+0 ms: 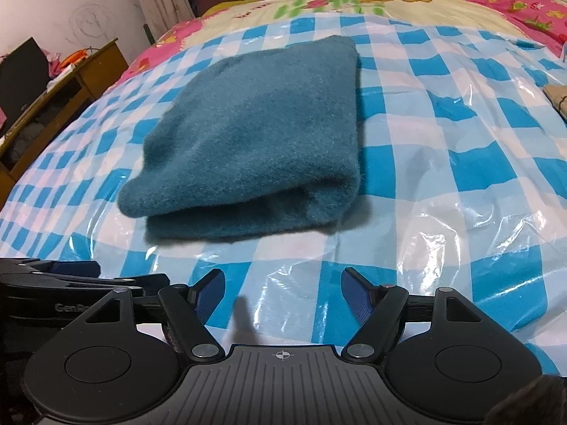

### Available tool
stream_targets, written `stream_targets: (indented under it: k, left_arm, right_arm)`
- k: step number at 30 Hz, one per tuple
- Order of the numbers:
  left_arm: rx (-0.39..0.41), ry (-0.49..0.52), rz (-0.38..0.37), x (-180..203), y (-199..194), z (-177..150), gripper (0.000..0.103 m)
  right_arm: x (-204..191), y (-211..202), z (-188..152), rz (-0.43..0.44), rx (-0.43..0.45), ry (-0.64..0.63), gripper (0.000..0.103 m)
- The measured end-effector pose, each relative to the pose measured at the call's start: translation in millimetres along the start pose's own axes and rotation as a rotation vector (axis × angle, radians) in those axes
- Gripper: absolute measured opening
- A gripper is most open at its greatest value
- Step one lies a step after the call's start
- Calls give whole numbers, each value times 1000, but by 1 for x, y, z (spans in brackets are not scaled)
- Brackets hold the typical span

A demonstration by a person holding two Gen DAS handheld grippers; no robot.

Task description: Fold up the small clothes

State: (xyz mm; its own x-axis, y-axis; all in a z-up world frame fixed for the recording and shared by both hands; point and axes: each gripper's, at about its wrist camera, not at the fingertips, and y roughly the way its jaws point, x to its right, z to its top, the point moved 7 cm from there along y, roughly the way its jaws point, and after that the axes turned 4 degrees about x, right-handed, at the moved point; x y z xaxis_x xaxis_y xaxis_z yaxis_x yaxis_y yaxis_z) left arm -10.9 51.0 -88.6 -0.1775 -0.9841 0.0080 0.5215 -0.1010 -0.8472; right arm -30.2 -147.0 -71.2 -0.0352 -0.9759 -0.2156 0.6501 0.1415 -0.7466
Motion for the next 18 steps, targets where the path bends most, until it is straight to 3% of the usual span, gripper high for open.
stream_targets:
  k: [18]
  left_arm:
    - [2, 13, -4, 4, -1, -1, 96]
  right_arm:
    - [0, 0, -2, 2, 1, 2, 74]
